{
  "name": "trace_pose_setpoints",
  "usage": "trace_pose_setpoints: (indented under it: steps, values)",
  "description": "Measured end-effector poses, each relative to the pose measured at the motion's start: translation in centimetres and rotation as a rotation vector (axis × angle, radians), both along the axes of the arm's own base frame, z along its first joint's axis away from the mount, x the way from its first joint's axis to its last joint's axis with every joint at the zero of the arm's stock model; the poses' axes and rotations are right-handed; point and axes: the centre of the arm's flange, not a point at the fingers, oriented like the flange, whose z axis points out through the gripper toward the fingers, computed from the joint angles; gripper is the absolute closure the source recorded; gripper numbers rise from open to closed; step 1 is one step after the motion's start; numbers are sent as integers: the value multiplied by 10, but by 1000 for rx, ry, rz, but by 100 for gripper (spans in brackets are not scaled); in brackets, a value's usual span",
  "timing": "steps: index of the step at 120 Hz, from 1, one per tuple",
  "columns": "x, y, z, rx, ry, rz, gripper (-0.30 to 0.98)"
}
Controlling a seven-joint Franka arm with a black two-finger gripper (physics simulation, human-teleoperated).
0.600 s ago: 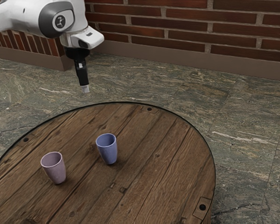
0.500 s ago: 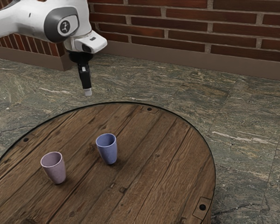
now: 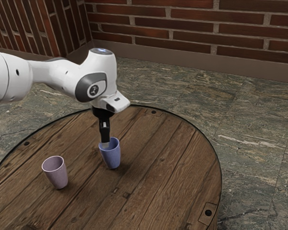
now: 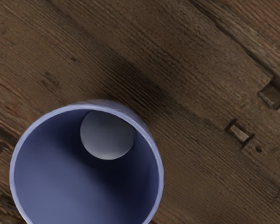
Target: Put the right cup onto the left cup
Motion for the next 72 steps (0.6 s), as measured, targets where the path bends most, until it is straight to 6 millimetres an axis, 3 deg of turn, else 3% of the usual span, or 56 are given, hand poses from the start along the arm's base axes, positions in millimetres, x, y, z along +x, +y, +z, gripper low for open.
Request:
trace_pose_setpoints:
  steps: [25,45,72]
  values:
    - [13,-7,-46,5,-22,-8,0]
    - [13,-11,-64,5,-34,-6,0]
    - [11,-12,-66,3,-54,10,53]
